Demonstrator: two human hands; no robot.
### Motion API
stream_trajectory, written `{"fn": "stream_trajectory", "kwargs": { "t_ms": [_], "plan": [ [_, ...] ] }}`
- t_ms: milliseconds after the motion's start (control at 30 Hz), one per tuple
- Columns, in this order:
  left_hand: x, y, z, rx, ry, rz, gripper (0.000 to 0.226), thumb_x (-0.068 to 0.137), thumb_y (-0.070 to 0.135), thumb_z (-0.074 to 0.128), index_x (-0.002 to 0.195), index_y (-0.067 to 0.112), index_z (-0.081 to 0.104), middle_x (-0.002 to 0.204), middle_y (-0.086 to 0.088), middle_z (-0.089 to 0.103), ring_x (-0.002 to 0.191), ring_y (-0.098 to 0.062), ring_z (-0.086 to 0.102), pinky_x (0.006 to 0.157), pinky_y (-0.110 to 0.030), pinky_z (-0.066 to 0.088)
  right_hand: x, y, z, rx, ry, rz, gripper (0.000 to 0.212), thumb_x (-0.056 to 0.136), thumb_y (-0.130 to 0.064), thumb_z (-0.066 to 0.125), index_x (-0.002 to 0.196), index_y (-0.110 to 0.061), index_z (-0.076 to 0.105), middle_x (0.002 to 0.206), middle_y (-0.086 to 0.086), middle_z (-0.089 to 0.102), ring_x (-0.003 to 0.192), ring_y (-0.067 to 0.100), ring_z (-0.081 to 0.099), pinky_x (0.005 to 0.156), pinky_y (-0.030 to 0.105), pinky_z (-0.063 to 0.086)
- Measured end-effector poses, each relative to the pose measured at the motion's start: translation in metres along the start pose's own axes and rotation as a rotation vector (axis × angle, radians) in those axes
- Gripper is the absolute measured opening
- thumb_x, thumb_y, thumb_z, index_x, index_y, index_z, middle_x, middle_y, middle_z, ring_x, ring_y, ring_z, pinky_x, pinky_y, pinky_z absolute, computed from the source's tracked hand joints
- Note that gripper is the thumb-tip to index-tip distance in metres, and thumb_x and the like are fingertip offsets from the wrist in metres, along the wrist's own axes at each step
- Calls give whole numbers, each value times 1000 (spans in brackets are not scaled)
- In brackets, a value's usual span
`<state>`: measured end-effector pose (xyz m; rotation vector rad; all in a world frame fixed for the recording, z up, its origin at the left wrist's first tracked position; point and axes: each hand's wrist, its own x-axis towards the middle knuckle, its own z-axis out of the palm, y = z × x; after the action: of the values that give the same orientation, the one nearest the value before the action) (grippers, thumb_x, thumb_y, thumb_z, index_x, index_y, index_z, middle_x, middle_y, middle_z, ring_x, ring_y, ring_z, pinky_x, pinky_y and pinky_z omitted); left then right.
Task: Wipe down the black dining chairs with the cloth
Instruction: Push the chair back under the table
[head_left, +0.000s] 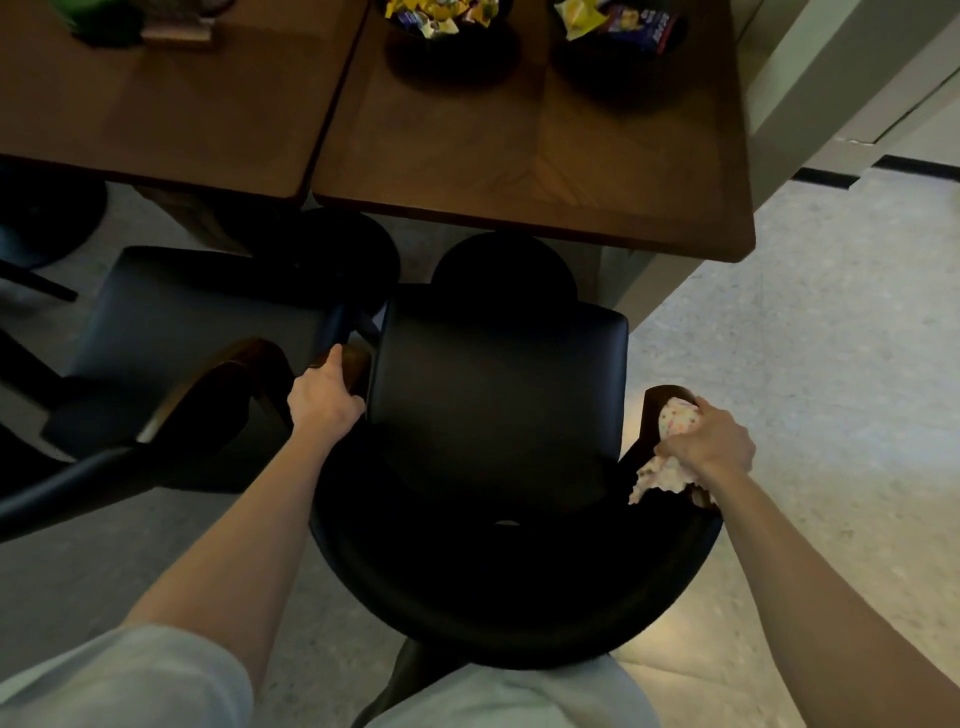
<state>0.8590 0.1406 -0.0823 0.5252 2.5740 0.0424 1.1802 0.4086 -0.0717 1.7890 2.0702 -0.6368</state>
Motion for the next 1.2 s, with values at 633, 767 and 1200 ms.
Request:
{"fn": "stream_trajectory", "kwargs": {
  "t_ms": [633,767,1200],
  "plan": [
    [7,12,-7,143,-14,36,72,98,33,50,154,22,7,138,-19,37,109,-34,55,79,-40,47,4,-23,-7,-61,14,-53,71,92,-36,62,151,-22,27,132,17,54,117,39,54,92,42,47],
    [-12,17,-12,238,66,90,68,96,32,53,152,17,18,145,-20,26,127,-34,38,100,-41,43,-21,-27,-14,-140,143,-119,49,94,-39,57,137,-20,45,127,14,42,112,34,50,86,41,45],
    [-161,107,-55,-390,-354,850,92,72,47,79,148,32,30,157,6,20,143,-9,13,115,-32,15,-161,-57,-69,817,-266,-443,54,87,-39,67,123,-25,28,105,-14,47,90,-3,53,63,12,47]
  ]
}}
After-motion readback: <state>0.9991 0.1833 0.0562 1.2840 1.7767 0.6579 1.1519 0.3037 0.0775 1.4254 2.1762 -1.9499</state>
